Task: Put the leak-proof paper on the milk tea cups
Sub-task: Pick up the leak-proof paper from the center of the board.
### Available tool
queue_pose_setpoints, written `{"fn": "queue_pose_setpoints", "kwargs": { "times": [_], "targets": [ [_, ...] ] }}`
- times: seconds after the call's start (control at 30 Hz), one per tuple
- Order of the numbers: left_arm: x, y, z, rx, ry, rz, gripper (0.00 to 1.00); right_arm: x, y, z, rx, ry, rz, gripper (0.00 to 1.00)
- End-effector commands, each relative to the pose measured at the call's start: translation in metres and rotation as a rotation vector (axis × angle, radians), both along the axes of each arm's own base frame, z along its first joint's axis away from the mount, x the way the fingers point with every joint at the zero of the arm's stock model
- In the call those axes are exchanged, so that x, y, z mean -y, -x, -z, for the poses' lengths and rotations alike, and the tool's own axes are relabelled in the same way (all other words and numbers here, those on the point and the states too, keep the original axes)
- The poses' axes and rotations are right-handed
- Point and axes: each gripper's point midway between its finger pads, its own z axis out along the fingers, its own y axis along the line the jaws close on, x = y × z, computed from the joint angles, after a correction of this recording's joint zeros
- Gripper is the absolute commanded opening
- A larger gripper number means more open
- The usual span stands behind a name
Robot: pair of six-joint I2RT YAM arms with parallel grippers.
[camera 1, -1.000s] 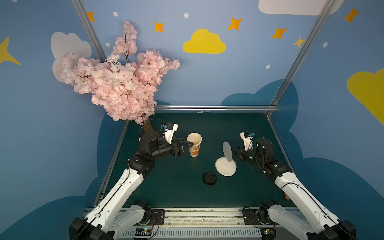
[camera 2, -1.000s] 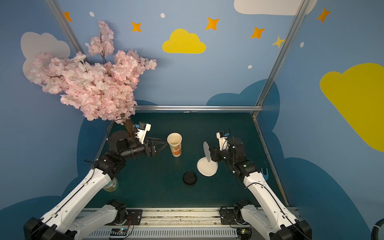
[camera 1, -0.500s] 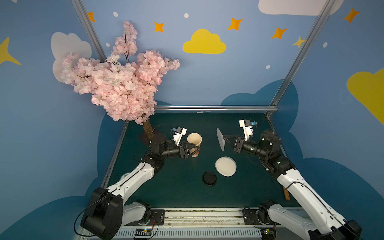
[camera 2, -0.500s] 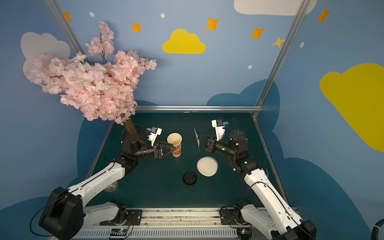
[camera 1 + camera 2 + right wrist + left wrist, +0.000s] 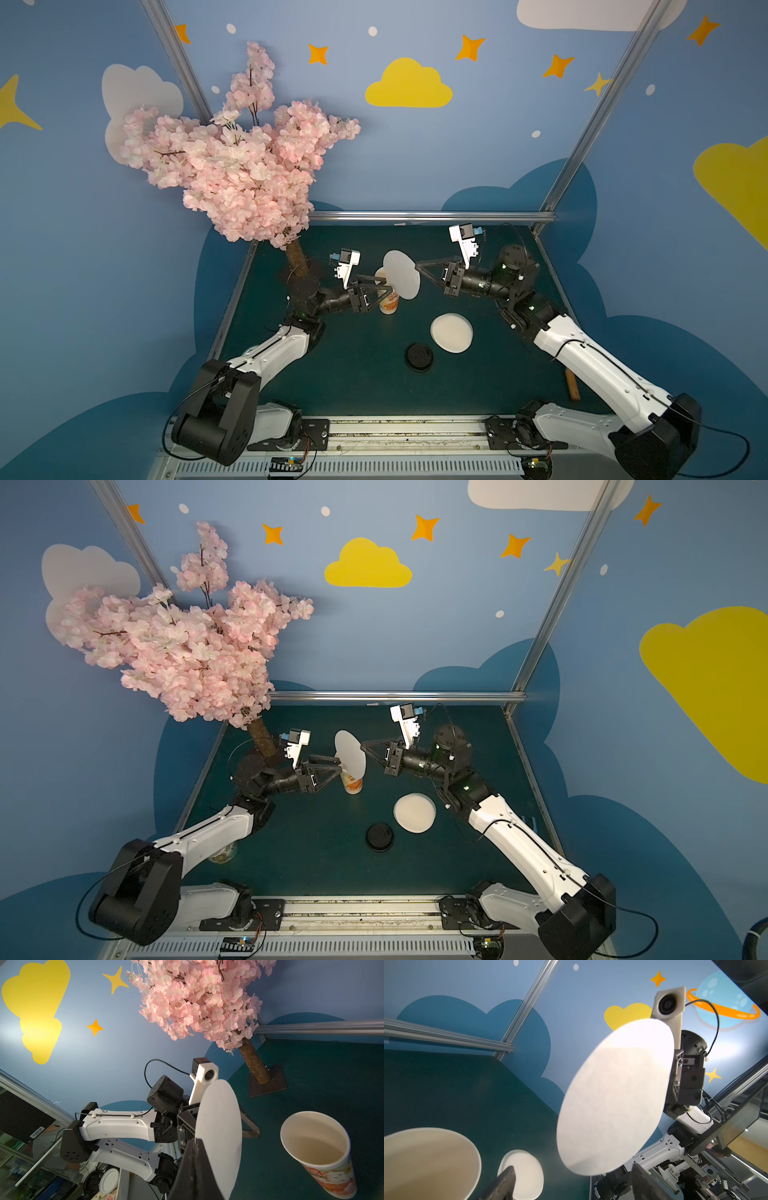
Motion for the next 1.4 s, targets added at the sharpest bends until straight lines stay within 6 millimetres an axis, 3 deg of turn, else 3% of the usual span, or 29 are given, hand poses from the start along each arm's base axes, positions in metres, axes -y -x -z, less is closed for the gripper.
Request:
{"fn": "queue_pose_setpoints", "kwargs": {
  "times": [0.0, 0.13, 0.3, 0.5, 0.63, 0.97, 1.07, 1.1, 1.2, 1.27, 1.37],
  "targets": [
    [-0.007, 0.008, -0.019, 0.062, 0.074, 0.043, 0.86, -0.005, 0.01, -0.03, 0.063, -0.067, -0.049, 0.0],
    [-0.017, 0.004, -0.021, 0.048, 0.115, 0.03, 0.86, -0.009, 0.007, -0.027, 0.056, -0.06, -0.054, 0.0],
    [-0.004, 0.015, -0.039, 0.117, 0.118, 0.089, 0.84, -0.015, 0.001, -0.02, 0.032, -0.051, -0.055, 0.0],
    [-0.007, 0.006, -0.031, 0.083, 0.107, 0.085, 0.84, -0.017, 0.0, -0.023, 0.019, -0.056, -0.067, 0.0],
    [-0.003, 0.013, -0.036, 0.105, 0.105, 0.109, 0.82, -0.018, -0.002, -0.02, 0.021, -0.048, -0.058, 0.0],
    [-0.004, 0.018, -0.04, 0.123, 0.1, 0.124, 0.63, -0.017, -0.012, -0.012, 0.014, -0.036, -0.017, 0.0],
    [-0.005, 0.017, -0.038, 0.119, 0.098, 0.122, 0.53, -0.014, -0.014, -0.011, 0.02, -0.027, 0.008, 0.0],
    [-0.005, 0.016, -0.038, 0.115, 0.098, 0.12, 0.46, -0.013, -0.015, -0.01, 0.021, -0.024, 0.014, 0.0],
    [-0.007, 0.014, -0.036, 0.101, 0.097, 0.106, 0.41, -0.011, -0.018, -0.007, 0.024, -0.007, 0.036, 0.0],
    [-0.009, 0.013, -0.036, 0.093, 0.096, 0.096, 0.3, -0.01, -0.022, -0.002, 0.019, 0.01, 0.061, 0.0],
    [-0.01, 0.013, -0.04, 0.097, 0.083, 0.085, 0.21, -0.011, -0.028, 0.004, 0.015, 0.03, 0.082, 0.0]
  ]
}}
